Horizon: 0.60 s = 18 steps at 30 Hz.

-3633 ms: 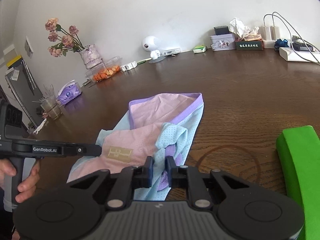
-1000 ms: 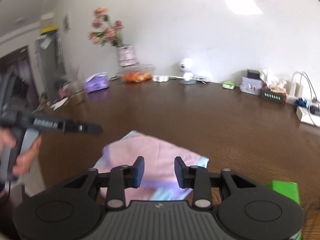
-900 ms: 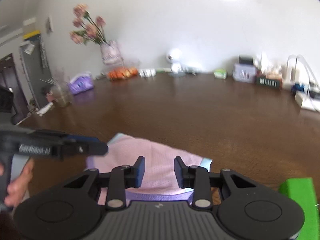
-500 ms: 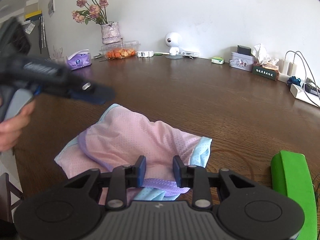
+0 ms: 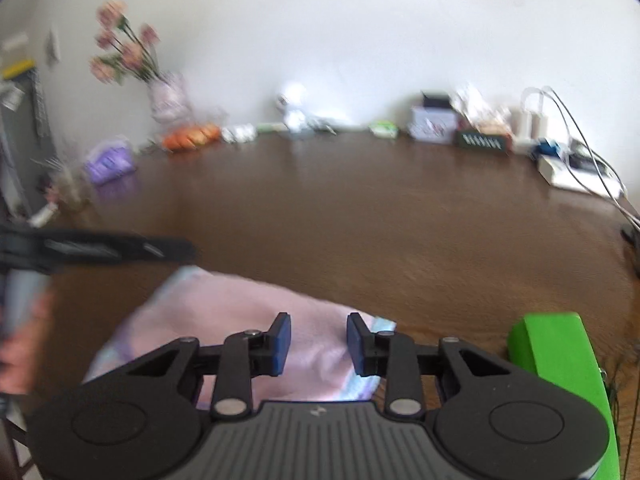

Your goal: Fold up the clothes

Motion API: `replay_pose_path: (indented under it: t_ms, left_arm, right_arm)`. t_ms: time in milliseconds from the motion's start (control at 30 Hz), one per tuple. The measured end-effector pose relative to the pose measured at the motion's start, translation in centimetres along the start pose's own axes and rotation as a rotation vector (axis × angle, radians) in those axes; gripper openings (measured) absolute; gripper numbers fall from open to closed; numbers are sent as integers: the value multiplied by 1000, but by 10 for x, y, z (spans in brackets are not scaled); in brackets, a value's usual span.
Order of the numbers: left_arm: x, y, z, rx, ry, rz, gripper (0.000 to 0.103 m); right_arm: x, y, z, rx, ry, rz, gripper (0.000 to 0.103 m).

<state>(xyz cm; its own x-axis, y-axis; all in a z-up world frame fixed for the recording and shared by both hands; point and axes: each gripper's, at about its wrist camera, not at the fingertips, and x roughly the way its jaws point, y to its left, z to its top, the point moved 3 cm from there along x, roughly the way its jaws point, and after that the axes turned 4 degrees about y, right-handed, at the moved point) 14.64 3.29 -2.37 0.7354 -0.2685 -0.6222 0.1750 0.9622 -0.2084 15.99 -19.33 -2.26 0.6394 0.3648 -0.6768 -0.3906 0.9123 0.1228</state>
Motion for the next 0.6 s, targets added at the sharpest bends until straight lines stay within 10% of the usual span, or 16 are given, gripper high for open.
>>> replay_pose_path:
  t_ms: [233,600]
  left_arm:
    - [-16,-20,-46,140,80,18,35]
    - [-65,4,-67,94,82,-57,42]
  right_arm:
    - [-31,4,-17,-42,-51,70,39]
    - [-74,17,-48,-103,-79,82,41]
